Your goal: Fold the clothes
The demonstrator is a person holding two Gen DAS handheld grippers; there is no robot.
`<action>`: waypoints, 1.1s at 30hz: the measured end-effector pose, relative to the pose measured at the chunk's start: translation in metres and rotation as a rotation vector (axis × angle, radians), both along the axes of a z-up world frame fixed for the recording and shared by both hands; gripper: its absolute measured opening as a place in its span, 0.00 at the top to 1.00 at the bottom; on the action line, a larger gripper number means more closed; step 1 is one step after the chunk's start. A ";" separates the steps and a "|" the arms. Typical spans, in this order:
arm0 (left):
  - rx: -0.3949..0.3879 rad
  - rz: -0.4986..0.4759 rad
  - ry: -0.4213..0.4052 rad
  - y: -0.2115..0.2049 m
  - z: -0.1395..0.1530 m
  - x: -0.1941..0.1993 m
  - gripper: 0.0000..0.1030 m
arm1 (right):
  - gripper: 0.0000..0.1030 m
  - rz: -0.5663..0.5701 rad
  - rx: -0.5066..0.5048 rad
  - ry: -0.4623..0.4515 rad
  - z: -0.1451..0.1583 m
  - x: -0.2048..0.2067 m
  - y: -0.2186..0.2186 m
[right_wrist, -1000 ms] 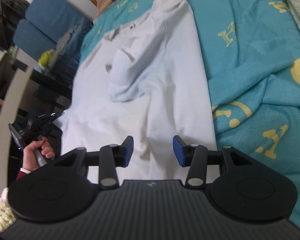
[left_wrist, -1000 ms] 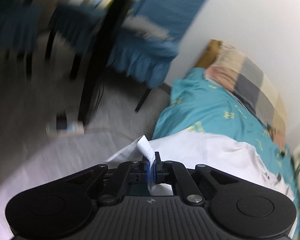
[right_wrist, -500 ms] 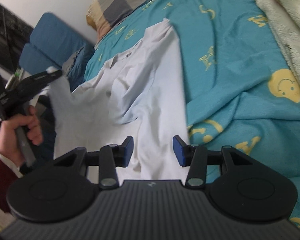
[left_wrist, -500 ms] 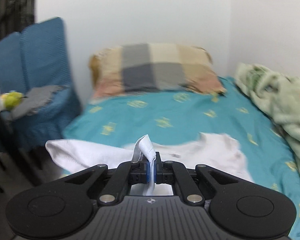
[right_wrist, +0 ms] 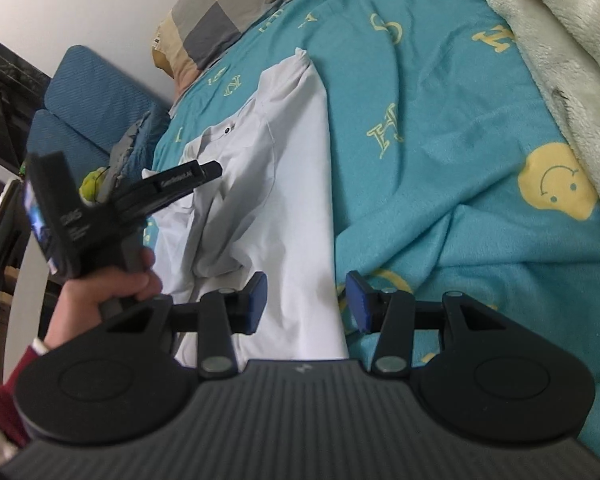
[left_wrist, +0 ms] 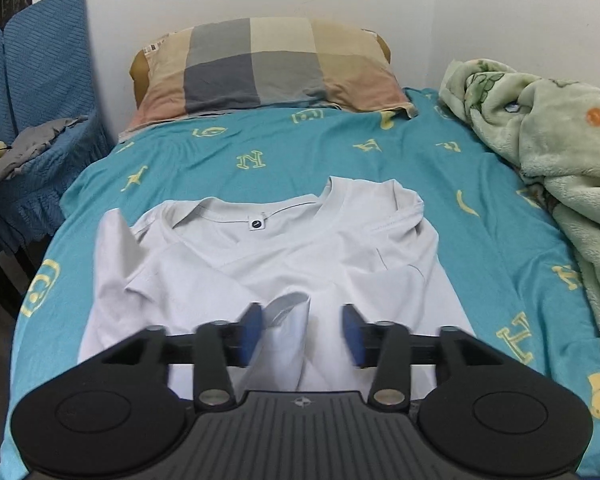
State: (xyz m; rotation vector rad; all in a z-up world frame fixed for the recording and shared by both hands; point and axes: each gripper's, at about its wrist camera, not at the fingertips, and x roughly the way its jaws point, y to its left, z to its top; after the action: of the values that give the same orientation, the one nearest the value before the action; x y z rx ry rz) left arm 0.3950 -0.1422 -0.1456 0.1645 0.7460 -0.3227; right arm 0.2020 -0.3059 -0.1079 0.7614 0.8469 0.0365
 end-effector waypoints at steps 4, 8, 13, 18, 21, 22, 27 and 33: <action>-0.001 0.025 0.025 0.016 0.018 -0.025 0.46 | 0.54 0.052 -0.042 -0.051 0.010 0.000 0.010; -0.078 0.036 0.005 0.046 0.046 -0.067 0.37 | 0.54 0.102 -0.113 -0.143 0.028 -0.004 0.023; -0.162 0.074 -0.006 0.090 0.070 -0.139 0.33 | 0.54 0.122 -0.116 -0.257 0.045 -0.022 0.029; -0.148 0.099 -0.085 0.125 0.090 -0.209 0.27 | 0.54 0.129 -0.153 -0.328 0.060 -0.038 0.038; -0.182 0.108 -0.092 0.141 0.098 -0.237 0.27 | 0.54 0.149 -0.218 -0.378 0.072 -0.051 0.046; -0.195 0.107 -0.094 0.146 0.100 -0.245 0.26 | 0.54 0.153 -0.244 -0.386 0.074 -0.054 0.050; -0.196 0.122 -0.158 0.167 0.105 -0.278 0.17 | 0.32 0.151 -0.335 -0.414 0.086 -0.066 0.065; -0.261 0.157 -0.175 0.196 0.113 -0.293 0.02 | 0.18 0.160 -0.408 -0.448 0.095 -0.060 0.081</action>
State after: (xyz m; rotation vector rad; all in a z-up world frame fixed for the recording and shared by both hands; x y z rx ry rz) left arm 0.1019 0.0540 -0.0329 -0.1113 0.5337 -0.2497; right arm 0.1418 -0.2250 -0.0129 0.2808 0.4611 0.1657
